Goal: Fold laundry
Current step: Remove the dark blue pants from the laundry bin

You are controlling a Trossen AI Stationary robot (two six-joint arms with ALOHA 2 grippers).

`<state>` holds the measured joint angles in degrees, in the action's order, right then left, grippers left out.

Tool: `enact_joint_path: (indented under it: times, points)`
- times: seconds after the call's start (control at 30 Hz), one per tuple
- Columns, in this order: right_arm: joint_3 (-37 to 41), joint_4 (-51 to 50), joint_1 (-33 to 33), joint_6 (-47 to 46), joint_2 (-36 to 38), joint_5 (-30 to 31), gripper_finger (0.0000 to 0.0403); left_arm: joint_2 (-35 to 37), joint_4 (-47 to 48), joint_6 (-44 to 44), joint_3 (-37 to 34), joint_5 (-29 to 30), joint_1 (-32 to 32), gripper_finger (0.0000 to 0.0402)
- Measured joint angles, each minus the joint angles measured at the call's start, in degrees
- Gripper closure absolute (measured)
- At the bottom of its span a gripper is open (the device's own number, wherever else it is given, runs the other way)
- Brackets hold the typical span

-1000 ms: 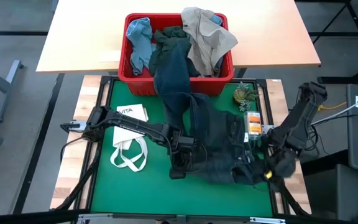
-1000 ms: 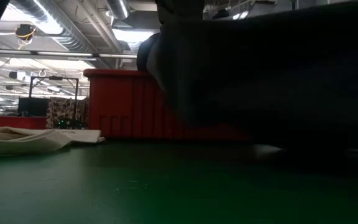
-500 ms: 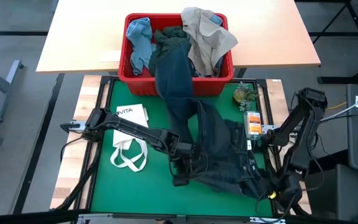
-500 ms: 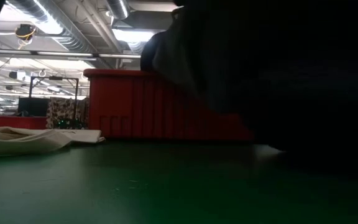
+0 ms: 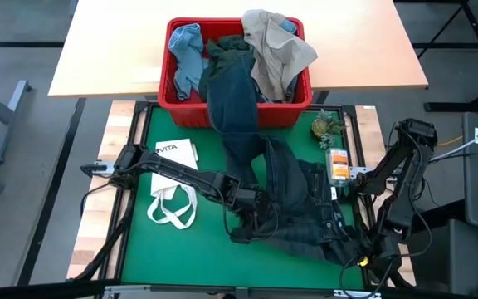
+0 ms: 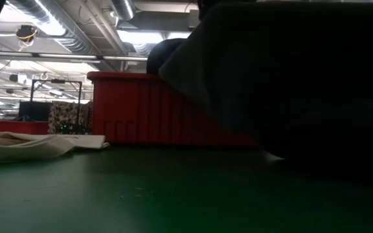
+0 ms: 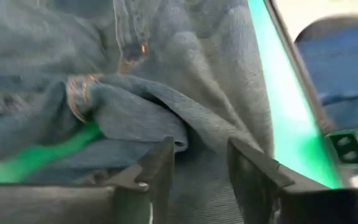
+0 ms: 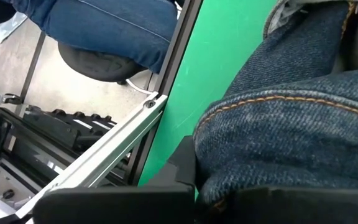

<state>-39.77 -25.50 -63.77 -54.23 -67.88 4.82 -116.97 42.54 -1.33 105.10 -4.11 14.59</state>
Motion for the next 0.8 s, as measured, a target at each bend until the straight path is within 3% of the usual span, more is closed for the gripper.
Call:
enact_joint_path:
  times: [0.23,0.37,0.6,0.8]
  points:
    - [0.0,-0.04,0.0,0.02,0.0,0.01,0.0391,0.65,0.49,12.96,0.0,7.77,-0.36,0.0242]
    - [0.0,-0.04,0.02,0.04,0.0,0.02,0.0393,3.17,1.45,15.06,0.0,13.51,-0.84,0.0241]
    - [-0.04,0.06,0.02,-0.14,0.0,0.07,0.0361,8.49,4.28,13.03,0.03,14.04,-3.55,0.0241]
    - [-0.04,0.17,0.02,-1.36,0.0,0.04,0.0304,11.15,8.12,12.07,0.05,13.72,-5.74,0.0241]
